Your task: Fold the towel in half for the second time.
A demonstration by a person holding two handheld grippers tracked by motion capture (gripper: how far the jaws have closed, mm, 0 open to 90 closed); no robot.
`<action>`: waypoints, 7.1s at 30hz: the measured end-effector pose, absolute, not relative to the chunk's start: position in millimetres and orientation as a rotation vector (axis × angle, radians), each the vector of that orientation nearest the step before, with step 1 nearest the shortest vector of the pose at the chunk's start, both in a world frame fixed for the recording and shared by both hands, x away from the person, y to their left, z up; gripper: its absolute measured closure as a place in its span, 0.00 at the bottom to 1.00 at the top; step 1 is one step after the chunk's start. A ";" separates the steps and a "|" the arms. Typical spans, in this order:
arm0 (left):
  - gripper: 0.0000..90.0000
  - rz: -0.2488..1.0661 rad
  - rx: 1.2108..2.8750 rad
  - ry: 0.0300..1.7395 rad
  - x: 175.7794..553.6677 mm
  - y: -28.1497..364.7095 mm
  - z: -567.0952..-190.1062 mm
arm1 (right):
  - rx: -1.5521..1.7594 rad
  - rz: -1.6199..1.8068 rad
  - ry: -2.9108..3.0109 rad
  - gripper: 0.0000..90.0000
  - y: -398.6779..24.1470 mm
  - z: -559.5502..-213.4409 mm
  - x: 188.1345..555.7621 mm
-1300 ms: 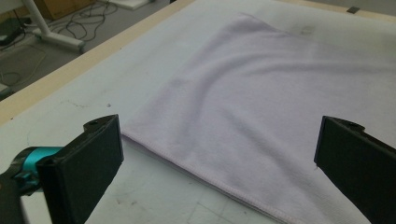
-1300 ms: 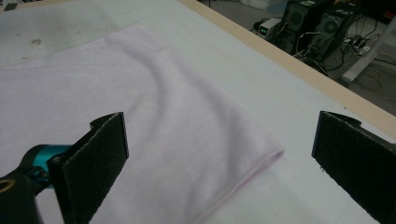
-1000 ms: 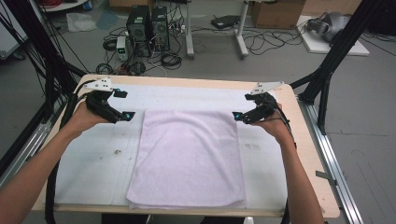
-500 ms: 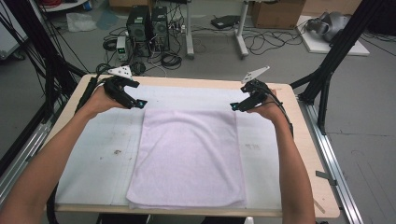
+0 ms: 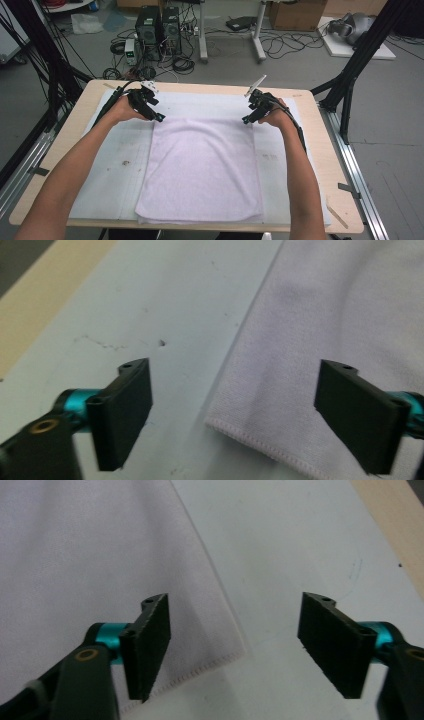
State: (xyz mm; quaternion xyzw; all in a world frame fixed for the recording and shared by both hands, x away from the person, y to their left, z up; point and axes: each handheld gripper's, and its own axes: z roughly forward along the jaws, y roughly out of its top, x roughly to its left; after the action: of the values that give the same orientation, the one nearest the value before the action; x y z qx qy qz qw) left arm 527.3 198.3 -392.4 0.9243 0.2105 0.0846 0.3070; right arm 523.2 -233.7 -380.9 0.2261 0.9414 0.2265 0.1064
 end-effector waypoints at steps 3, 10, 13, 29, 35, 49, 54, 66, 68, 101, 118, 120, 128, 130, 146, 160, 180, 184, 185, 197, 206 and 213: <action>0.27 0.199 2.456 0.577 531.5 201.2 -397.6 | 0.680 0.648 2.799 0.46 -234.2 -384.8 525.7; 0.36 0.151 2.489 0.588 536.0 199.9 -409.9 | 0.699 0.626 2.823 0.56 -235.6 -392.5 530.0; 0.40 0.145 2.497 0.582 536.3 197.2 -412.8 | 0.696 0.589 2.833 0.62 -234.2 -396.7 531.7; 0.94 0.122 2.559 0.553 532.7 190.2 -415.6 | 0.598 0.441 2.893 0.97 -221.9 -408.2 531.7; 0.96 0.208 2.548 0.572 533.8 194.0 -409.2 | 0.622 0.450 2.834 0.97 -223.5 -400.4 531.2; 0.96 0.413 2.478 0.628 561.0 195.3 -358.0 | 0.693 0.619 2.569 0.97 -230.4 -364.1 533.6; 0.96 0.418 2.461 0.617 559.0 197.2 -345.4 | 0.699 0.710 2.503 0.97 -235.5 -343.3 532.4; 0.96 0.357 2.441 0.498 520.0 199.6 -336.6 | 0.666 0.823 2.547 0.97 -246.0 -334.7 501.6; 0.96 0.340 2.425 0.470 510.9 202.5 -333.6 | 0.637 0.838 2.565 0.97 -248.1 -332.8 492.2; 0.96 0.182 2.370 0.097 340.7 233.3 -373.2 | 0.249 1.193 2.754 0.97 -275.9 -366.9 331.7; 0.96 0.113 2.406 -0.026 298.6 235.5 -400.1 | 0.092 1.132 2.893 0.96 -271.5 -397.2 296.0; 0.96 0.096 2.405 -0.040 295.1 235.3 -401.9 | 0.086 1.126 2.916 0.96 -271.7 -400.0 293.4; 0.95 0.072 2.401 -0.060 286.6 238.8 -405.1 | -0.006 1.107 3.003 0.96 -269.9 -405.5 283.6; 0.95 0.059 2.395 -0.067 284.1 239.3 -405.1 | -0.015 1.133 3.008 0.96 -272.6 -404.2 282.0; 0.29 0.254 2.277 0.276 324.5 250.9 -388.7 | 0.394 1.187 2.828 0.39 -279.1 -401.9 307.3; 0.26 0.292 2.290 0.438 375.7 235.6 -396.1 | 0.708 1.039 2.661 0.48 -260.9 -396.2 363.5; 0.60 0.055 2.352 0.599 408.0 221.3 -425.5 | 0.687 0.712 2.846 0.89 -233.6 -413.9 398.4; 0.85 0.033 2.343 0.628 408.2 220.7 -423.2 | 0.644 0.684 2.833 0.93 -231.1 -412.0 396.8; 0.89 0.035 2.350 0.627 407.6 219.7 -422.6 | 0.644 0.681 2.828 0.93 -230.5 -411.3 396.3; 0.92 0.135 2.350 0.642 416.2 220.5 -410.1 | 0.654 0.697 2.668 0.94 -229.0 -400.8 399.2; 0.92 0.215 2.328 0.660 443.3 220.1 -391.8 | 0.708 0.741 2.547 0.94 -229.7 -393.9 415.6; 0.87 0.211 2.346 0.644 461.0 219.2 -400.2 | 0.753 0.796 2.525 0.92 -230.0 -396.3 433.6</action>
State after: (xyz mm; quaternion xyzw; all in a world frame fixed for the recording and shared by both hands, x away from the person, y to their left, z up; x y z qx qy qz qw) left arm 461.0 219.2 -400.2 0.9025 0.2478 0.0810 0.3427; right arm 433.6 -230.0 -396.3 0.2683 0.9001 0.2836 0.1933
